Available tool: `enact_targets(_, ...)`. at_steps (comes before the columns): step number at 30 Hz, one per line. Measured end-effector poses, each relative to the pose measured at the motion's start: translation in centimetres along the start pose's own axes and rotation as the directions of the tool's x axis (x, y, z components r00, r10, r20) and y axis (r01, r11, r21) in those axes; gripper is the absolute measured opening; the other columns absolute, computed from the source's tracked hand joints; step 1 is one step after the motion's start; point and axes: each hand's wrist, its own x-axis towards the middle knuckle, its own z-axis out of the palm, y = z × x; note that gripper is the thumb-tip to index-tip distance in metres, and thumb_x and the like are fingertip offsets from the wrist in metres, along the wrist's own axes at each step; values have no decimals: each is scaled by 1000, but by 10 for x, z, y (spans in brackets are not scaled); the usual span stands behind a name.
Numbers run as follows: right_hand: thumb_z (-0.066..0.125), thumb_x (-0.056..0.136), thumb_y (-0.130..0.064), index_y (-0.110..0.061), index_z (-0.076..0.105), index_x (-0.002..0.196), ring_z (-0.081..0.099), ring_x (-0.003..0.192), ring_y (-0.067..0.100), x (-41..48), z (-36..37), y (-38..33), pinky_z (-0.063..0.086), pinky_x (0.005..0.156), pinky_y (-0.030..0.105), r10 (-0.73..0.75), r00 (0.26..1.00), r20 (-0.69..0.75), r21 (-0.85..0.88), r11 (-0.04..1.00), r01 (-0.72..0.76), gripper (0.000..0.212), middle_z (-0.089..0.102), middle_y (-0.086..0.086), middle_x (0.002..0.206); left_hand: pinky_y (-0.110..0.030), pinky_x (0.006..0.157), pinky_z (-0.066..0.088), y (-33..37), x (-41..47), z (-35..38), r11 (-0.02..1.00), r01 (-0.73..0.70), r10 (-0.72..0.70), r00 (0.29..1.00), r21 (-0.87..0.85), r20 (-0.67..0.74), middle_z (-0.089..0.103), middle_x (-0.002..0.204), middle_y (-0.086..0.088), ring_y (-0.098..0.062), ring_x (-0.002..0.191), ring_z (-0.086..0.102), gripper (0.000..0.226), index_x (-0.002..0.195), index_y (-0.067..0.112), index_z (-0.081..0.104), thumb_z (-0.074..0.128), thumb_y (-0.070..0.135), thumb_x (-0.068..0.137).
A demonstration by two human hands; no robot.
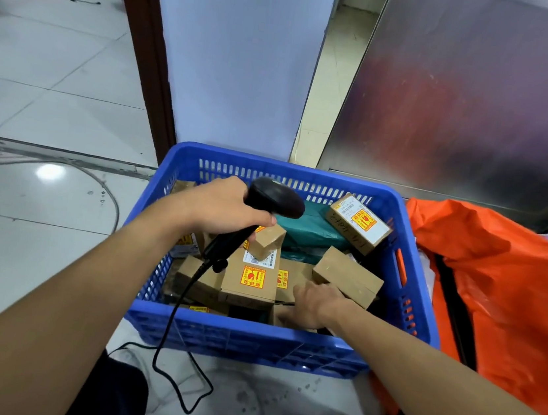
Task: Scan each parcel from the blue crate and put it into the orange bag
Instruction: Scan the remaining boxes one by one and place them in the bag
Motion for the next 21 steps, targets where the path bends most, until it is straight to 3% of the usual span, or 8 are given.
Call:
enact_targets(3,35,99,-72,-24,47,149,52,132,34,-4,2,-1,44,99,46,-8,1000,13,28,1000,8,70,48,12,150,-45,97,58,2,-2,2,1000,-3,3,1000,-21,-5,81,87,-2,-16,82,78,22,99,16,75,69,37,98)
enact_targets(8,28,92,-85,-18,59,134,57,124,29,-4,1,-4,41,86,41,43,997,63,67,997,-47,85,60,9,137,-40,96,60,10,-7,5,996,-12,14,1000,-85,21,82,91,-3,-16,86,79,19,107,19,73,68,35,99)
enact_targets(12,24,90,-87,-25,56,142,58,121,28,4,6,-9,43,85,42,49,996,73,32,998,-52,87,61,9,134,-41,96,59,10,-7,7,997,-18,20,1000,-70,18,82,92,0,-14,86,78,24,110,18,73,68,38,99)
enact_targets(16,46,94,-75,-16,59,133,59,108,25,4,5,-12,48,88,39,96,994,47,110,989,-100,72,63,7,128,-40,97,59,11,-8,6,995,-11,12,1000,-102,13,82,92,-1,-14,87,78,24,111,17,73,68,37,99)
enact_targets(21,52,90,-73,-16,59,133,60,115,26,4,-10,-2,49,97,40,188,981,47,181,964,-193,72,61,7,133,-45,98,60,9,-6,2,979,-23,17,999,-203,-31,82,95,-5,-25,94,78,24,112,16,74,70,35,99)
